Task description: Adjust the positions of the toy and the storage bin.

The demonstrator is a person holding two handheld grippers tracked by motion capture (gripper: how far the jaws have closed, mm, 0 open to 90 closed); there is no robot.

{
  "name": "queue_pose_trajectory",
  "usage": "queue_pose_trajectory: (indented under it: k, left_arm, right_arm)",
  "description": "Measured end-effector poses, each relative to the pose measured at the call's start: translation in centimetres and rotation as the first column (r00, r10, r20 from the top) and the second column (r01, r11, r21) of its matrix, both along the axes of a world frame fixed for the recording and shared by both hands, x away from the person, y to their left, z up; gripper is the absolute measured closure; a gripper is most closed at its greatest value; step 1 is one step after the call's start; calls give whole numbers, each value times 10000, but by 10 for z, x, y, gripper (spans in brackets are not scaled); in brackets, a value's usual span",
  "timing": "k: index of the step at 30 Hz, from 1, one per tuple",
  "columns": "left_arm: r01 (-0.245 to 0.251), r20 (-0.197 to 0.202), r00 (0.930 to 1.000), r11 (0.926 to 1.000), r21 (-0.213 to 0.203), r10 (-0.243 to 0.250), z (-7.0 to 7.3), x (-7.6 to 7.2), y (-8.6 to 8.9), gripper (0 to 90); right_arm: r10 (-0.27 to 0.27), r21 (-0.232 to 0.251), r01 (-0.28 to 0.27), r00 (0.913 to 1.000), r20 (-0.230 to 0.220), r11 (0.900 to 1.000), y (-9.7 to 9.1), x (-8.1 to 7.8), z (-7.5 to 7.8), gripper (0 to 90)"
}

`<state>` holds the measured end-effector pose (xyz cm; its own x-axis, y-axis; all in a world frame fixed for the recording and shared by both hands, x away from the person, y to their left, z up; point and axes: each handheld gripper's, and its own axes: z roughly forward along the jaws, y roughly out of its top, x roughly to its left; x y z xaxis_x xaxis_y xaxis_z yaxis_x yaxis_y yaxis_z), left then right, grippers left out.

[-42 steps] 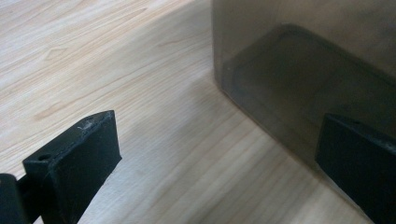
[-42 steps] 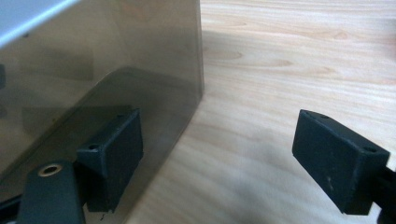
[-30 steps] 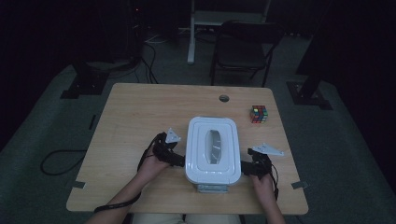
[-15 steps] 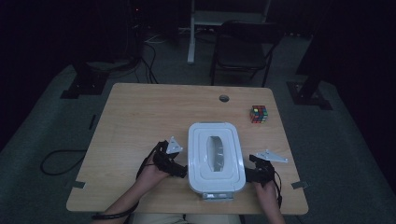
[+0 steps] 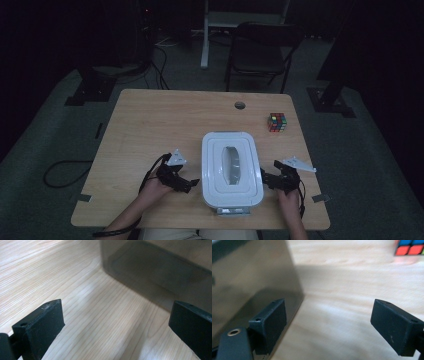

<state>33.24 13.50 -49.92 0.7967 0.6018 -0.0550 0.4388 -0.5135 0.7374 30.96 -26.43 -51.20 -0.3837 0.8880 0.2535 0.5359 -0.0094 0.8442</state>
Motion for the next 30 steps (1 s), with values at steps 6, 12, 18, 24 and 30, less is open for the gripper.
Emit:
queue_pose_trajectory:
  k: [6, 12, 18, 24, 30]
  left_arm:
    - [-319, -19, 9995, 9994, 141, 319, 0, -2, 25, 6]
    - [-909, 65, 9959, 9952, 375, 907, -4, -2, 53, 6]
    - [-1328, 121, 9911, 9902, 428, 1324, -7, -4, 78, 6]
    - [-1879, 151, 9822, 9811, 465, 1874, -10, -4, 99, 7]
    - [-2277, -86, 9736, 9734, 250, 2280, -14, -14, 125, 6]
  right_arm:
    - [-514, 245, 515, 9987, -38, 9984, -20, 22, 3, 134]
    - [-371, 342, 391, 9977, -571, 9986, -28, 50, 4, 133]
    - [-439, -391, 405, 9948, -915, 9984, -31, 76, 0, 120]
    - [-823, -604, 759, 9904, -1111, 9953, -39, 101, 2, 116]
    - [-1546, -1090, 1474, 9861, -610, 9831, -45, 123, 15, 116]
